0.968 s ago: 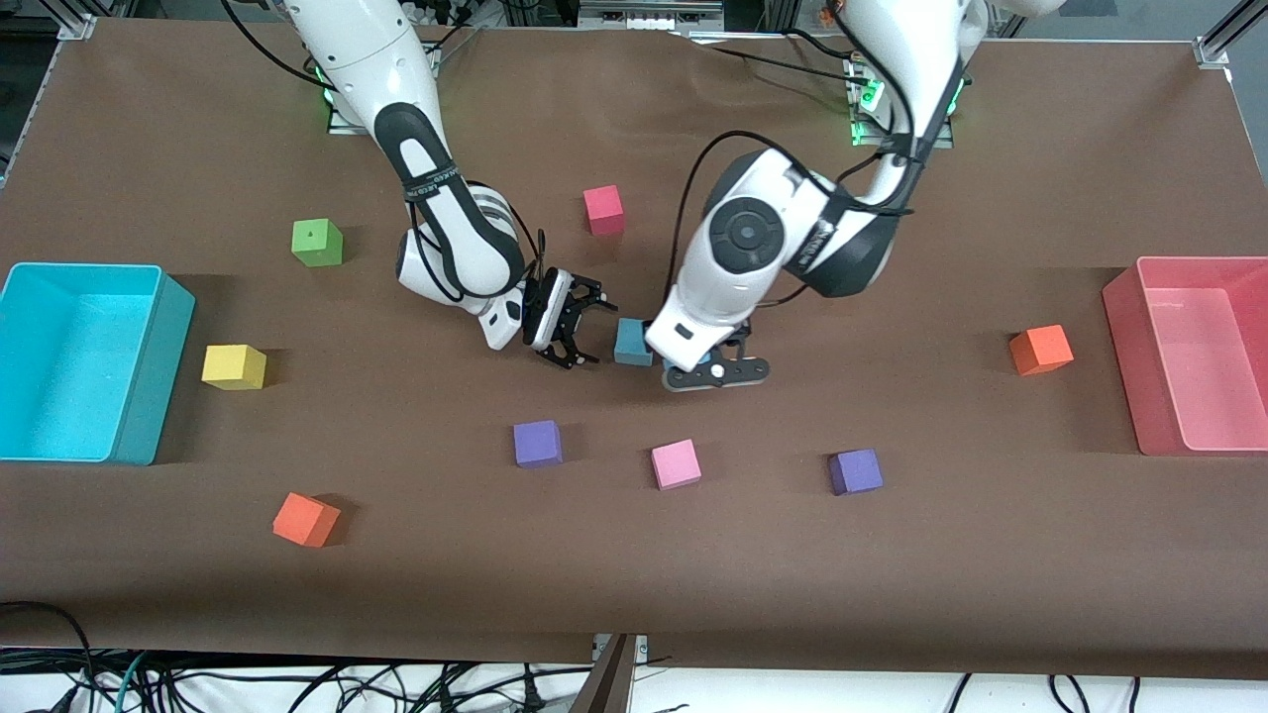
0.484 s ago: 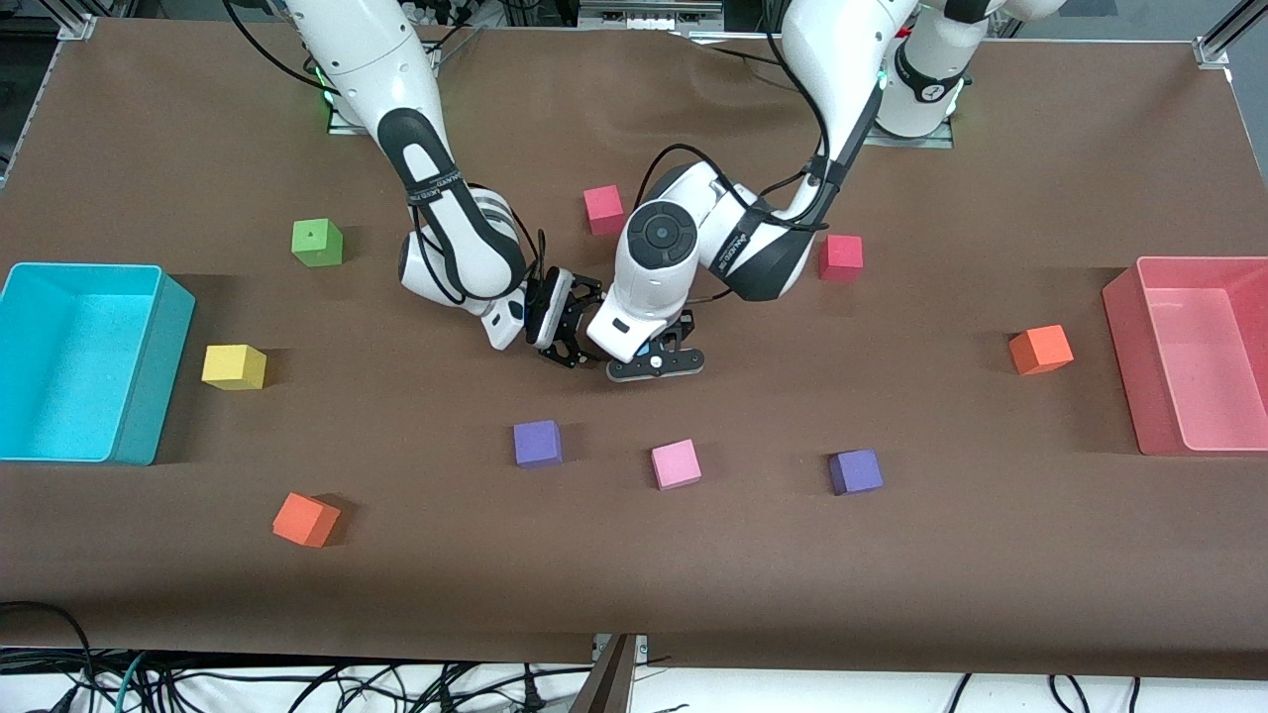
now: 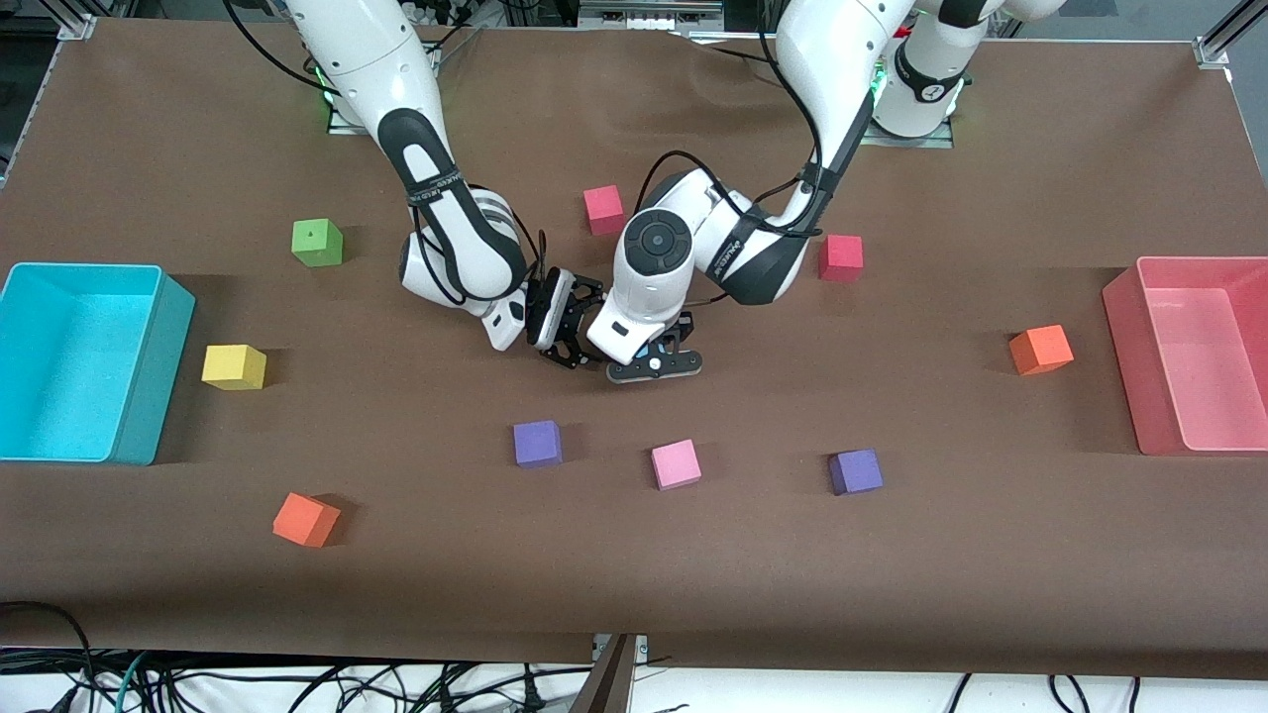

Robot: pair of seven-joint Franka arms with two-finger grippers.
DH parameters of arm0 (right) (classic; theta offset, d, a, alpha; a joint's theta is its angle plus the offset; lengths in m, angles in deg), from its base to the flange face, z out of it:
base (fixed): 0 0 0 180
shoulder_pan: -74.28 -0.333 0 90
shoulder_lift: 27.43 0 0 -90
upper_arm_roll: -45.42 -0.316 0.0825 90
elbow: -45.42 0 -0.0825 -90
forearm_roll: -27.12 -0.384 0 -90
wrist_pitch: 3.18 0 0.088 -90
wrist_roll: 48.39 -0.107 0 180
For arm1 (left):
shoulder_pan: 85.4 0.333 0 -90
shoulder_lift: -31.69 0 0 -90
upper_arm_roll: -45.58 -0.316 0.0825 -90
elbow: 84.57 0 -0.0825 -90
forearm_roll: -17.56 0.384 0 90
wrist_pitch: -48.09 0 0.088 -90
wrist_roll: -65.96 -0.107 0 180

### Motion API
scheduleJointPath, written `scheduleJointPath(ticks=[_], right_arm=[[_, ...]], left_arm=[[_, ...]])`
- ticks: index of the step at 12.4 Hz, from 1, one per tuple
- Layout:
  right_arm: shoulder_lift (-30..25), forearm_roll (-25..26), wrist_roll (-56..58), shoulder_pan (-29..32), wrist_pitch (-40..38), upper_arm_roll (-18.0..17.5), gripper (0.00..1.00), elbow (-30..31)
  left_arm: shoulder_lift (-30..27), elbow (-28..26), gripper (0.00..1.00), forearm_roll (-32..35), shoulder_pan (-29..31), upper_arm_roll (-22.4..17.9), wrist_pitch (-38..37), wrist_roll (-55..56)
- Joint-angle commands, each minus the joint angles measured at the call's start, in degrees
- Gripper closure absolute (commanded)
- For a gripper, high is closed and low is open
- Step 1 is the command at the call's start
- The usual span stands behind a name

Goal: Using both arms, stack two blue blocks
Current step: 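Move the left gripper's cube over the right gripper's cube and lower it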

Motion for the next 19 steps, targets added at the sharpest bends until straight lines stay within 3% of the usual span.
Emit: scheduleJointPath(ticks=[1,9,10,11,12,16,17,19], right_arm=[[0.86,-1.43,1.32,-0.11,-0.33,-0.08,0.00,-1.12],[0.95,-1.43,1.32,-0.11,-0.33,-0.08,0.00,-1.39],[0.95,-1.43,1.32,-0.11,-0.33,-0.08,0.00,-1.39],[0.95,-1.43,1.24,-0.11,-0.33,-0.08,0.00,-1.39],[0.95,-1.43,1.23,-0.11,-0.33,-0.08,0.00,-1.39],[0.34,-1.34,0.97,-0.11,-1.38,-0.08,0.00,-1.21],[-0.10,-1.34,0.80,-0.02,-1.56,-0.08,0.00,-0.78],[-1.07,-1.34,0.53,-0.02,-1.65,0.00,0.00,0.71]], left_arm=[[-1.83,-2.70,1.00,-0.74,-1.36,-0.77,-0.06,0.33],[-1.92,-5.17,1.00,-0.92,-2.68,0.55,0.03,1.12],[-1.83,-5.17,0.90,-1.09,-2.68,0.55,0.03,1.30],[-1.74,-5.17,0.27,-1.44,-2.68,0.55,0.03,1.39],[-1.65,-5.17,0.00,-1.01,-2.68,0.55,0.03,1.30],[-3.57,-5.25,0.00,-1.01,-1.99,0.38,-0.06,0.77],[-5.24,-5.43,0.00,-1.01,0.11,0.47,-0.66,0.60],[-12.86,-10.85,0.00,-1.27,5.90,2.21,-0.76,-0.54]])
